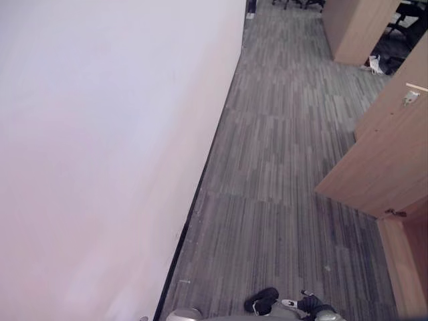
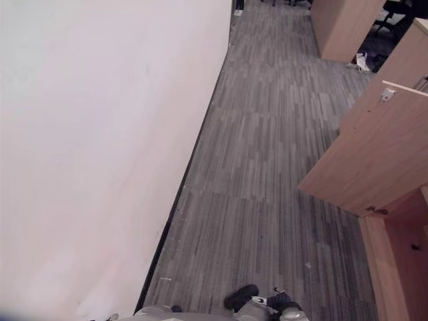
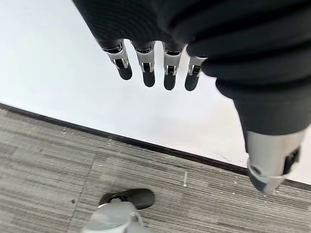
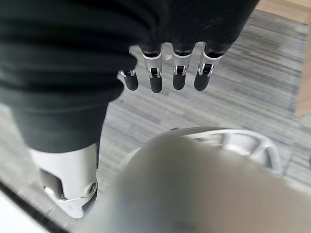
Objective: Put the empty folder in the office cabinet
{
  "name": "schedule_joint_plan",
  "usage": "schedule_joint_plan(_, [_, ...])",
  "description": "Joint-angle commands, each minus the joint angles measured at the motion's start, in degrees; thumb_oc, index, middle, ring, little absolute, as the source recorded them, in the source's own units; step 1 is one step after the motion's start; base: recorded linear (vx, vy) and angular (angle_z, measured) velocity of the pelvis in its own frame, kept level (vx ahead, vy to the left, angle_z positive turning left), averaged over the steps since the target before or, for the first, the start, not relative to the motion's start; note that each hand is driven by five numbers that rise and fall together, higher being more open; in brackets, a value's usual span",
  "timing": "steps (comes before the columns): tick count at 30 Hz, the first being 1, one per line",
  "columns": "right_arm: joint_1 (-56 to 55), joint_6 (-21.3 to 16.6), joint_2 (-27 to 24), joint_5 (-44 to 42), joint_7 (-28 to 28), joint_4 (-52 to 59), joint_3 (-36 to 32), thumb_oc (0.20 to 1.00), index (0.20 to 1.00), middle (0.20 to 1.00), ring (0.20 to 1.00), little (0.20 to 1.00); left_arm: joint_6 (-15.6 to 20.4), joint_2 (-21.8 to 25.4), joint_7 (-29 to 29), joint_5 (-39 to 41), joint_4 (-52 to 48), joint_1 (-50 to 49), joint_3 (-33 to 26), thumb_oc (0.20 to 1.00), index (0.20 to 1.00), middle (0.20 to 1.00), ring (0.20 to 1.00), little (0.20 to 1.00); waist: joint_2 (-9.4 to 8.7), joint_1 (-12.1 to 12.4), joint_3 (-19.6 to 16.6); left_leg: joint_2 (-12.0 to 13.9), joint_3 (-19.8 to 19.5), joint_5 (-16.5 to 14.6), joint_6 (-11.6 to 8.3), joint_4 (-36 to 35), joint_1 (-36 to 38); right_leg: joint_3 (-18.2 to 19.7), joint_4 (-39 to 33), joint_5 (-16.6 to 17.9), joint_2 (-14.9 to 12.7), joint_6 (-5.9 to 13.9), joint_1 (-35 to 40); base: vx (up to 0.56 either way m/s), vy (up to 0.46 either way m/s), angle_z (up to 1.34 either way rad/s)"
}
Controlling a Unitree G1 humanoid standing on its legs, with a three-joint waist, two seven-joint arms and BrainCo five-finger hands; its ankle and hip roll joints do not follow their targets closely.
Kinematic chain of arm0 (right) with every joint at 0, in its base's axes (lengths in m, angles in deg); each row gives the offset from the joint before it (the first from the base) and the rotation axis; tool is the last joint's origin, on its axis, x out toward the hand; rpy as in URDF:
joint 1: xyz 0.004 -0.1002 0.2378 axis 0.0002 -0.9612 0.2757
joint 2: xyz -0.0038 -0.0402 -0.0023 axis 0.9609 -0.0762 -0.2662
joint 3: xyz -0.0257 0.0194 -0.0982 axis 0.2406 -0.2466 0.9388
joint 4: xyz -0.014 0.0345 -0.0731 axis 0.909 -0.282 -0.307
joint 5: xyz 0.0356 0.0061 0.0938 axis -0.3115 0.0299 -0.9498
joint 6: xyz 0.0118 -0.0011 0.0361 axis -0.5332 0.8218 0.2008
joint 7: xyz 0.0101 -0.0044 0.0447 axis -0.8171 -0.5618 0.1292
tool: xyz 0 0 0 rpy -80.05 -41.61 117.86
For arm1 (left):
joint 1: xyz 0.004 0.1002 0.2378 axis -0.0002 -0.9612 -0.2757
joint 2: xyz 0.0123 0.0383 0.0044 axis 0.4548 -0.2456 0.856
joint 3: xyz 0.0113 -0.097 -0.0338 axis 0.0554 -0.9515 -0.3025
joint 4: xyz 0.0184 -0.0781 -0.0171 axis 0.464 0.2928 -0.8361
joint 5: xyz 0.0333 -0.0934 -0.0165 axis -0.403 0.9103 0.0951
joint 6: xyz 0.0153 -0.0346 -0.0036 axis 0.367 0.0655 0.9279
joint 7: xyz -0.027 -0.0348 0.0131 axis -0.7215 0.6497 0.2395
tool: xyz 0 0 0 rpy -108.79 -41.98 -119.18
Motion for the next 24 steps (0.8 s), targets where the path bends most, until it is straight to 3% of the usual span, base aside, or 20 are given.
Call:
schedule_joint_plan(1, [0.70,-0.45,1.97,-1.56,-0.68,-0.51,-0.74,1.000,1.000,1.000,1.000,1.000,0.31,1.52,-0.66,-1.48,1.07,0.67,-0.85,1.000,1.000,1.000,1.000,1.000,-3.09,1.06,0.53,-8.64,1.91,-1.91,1.24,-0.11,-1.27,2.98,-9.09,7.58,1.46,6.92,5.12,0.12,-0.050,-0.18])
schedule_joint_plan(4, [1.07,-1.27,1.04,-2.43,-0.77,-0.35,-2.10,1.000,1.000,1.000,1.000,1.000,0.49,0.91,-0.82,-0.98,0.71,1.65,0.23,1.000,1.000,1.000,1.000,1.000,-2.06,-1.45,-1.33,-4.54,4.33,-6.52,0.09,6.75,-2.49,2.51,-7.38,2.54,3.57,4.03,5.06,0.33,-0.219,0.03])
schedule_joint_plan(6, [1.25,-1.39,0.75,-2.77,-0.75,-0.40,-2.33,1.000,1.000,1.000,1.000,1.000,0.58,0.99,-0.91,-0.86,0.20,2.17,0.62,1.000,1.000,1.000,1.000,1.000,-1.94,-1.85,-1.56,-3.18,5.20,-7.66,-0.83,10.13,-3.48,2.52,-7.21,1.82,3.94,3.46,5.34,0.19,-0.179,0.09])
schedule_joint_plan(9, [1.25,-1.83,0.24,-3.17,-0.68,0.21,-1.96,1.000,1.000,1.000,1.000,1.000,1.12,1.09,-1.10,-0.44,-0.94,2.94,1.32,1.000,1.000,1.000,1.000,1.000,-2.00,-2.36,-1.73,0.86,7.89,-7.17,-3.23,20.20,-5.33,3.04,-7.04,-0.47,5.54,1.81,6.83,0.20,-0.212,0.06])
schedule_joint_plan(10, [1.31,-1.98,-0.11,-3.35,-0.79,0.43,-1.92,1.000,1.000,1.000,1.000,1.000,1.37,1.23,-1.40,-0.01,-1.19,3.16,1.31,1.000,1.000,1.000,1.000,1.000,-2.11,-2.36,-1.22,1.96,8.62,-5.31,-4.38,23.94,-6.52,3.20,-7.25,-1.09,6.03,1.26,7.36,0.10,-0.150,-0.10])
schedule_joint_plan(11, [1.35,-1.97,-0.11,-3.36,-0.79,0.44,-1.94,1.000,1.000,1.000,1.000,1.000,1.37,1.23,-1.41,0.00,-1.18,3.21,1.31,1.000,1.000,1.000,1.000,1.000,-2.06,-2.28,-1.19,2.24,8.63,-5.48,-4.57,24.50,-6.79,3.24,-7.34,-1.22,6.26,1.09,7.32,0.02,-0.193,-0.22])
schedule_joint_plan(12, [2.04,-2.02,-0.73,-3.73,-1.36,0.67,-1.93,1.000,1.000,1.000,1.000,1.000,1.80,0.97,-1.91,0.67,-1.75,3.87,1.85,1.000,1.000,1.000,1.000,1.000,-2.58,-2.45,0.29,6.32,10.75,-2.85,-6.47,31.38,-10.30,3.66,-8.60,-2.54,6.92,-0.12,8.23,-0.02,-0.143,-0.39])
schedule_joint_plan(13, [2.21,-2.05,-0.99,-3.74,-1.70,0.75,-1.95,1.000,1.000,1.000,1.000,1.000,1.92,0.74,-1.91,0.78,-1.88,3.90,2.18,1.000,1.000,1.000,1.000,1.000,-3.01,-2.69,0.82,7.63,11.81,-3.14,-6.20,32.25,-11.70,3.55,-9.18,-2.68,6.62,-0.33,8.69,-0.02,-0.145,-0.36])
schedule_joint_plan(16, [3.10,-2.18,-1.78,-2.91,-1.75,1.18,-1.07,1.000,1.000,1.000,1.000,1.000,1.95,0.54,-1.66,0.96,-2.29,4.05,2.44,1.000,1.000,1.000,1.000,1.000,-3.77,-1.70,1.68,10.13,11.34,-6.06,-4.75,30.59,-17.98,5.39,-12.47,-2.47,7.77,-0.13,9.90,-0.02,-0.009,-0.58])
schedule_joint_plan(17, [3.46,-2.23,-1.96,-2.58,-1.81,1.13,-0.60,1.000,1.000,1.000,1.000,1.000,2.02,0.61,-1.71,1.25,-2.36,4.06,2.16,1.000,1.000,1.000,1.000,1.000,-3.88,-0.97,2.01,10.60,10.06,-4.79,-4.91,29.16,-20.20,6.35,-12.96,-2.57,8.28,0.10,10.31,0.06,0.023,-0.63])
schedule_joint_plan(18, [4.13,-2.47,-1.62,-2.09,-1.73,0.90,0.42,1.000,1.000,1.000,1.000,1.000,2.22,0.88,-1.92,2.23,-2.05,3.76,1.01,1.000,1.000,1.000,1.000,1.000,-4.24,1.91,2.65,11.17,5.71,0.05,-5.97,25.25,-23.60,9.09,-13.69,-2.88,9.87,0.42,11.50,0.07,0.019,-0.75])
schedule_joint_plan(19, [4.18,-2.49,-1.57,-2.09,-1.74,0.86,0.38,1.000,1.000,1.000,1.000,1.000,2.24,0.93,-1.92,2.24,-2.03,3.81,1.03,1.000,1.000,1.000,1.000,1.000,-4.42,2.03,2.70,11.04,5.89,0.41,-6.00,24.86,-23.42,9.15,-13.83,-2.82,9.82,0.32,11.48,0.12,0.024,-1.05])
schedule_joint_plan(24, [5.35,-2.39,-0.11,-0.96,-1.79,-0.63,3.24,1.000,1.000,1.000,1.000,1.000,2.90,0.98,-2.64,5.13,-1.17,2.69,-0.47,1.000,1.000,1.000,1.000,1.000,-3.46,6.59,4.54,12.39,-4.45,9.77,-8.21,9.51,-22.71,15.76,-10.90,-4.85,10.91,1.12,12.89,0.14,0.105,-1.27])
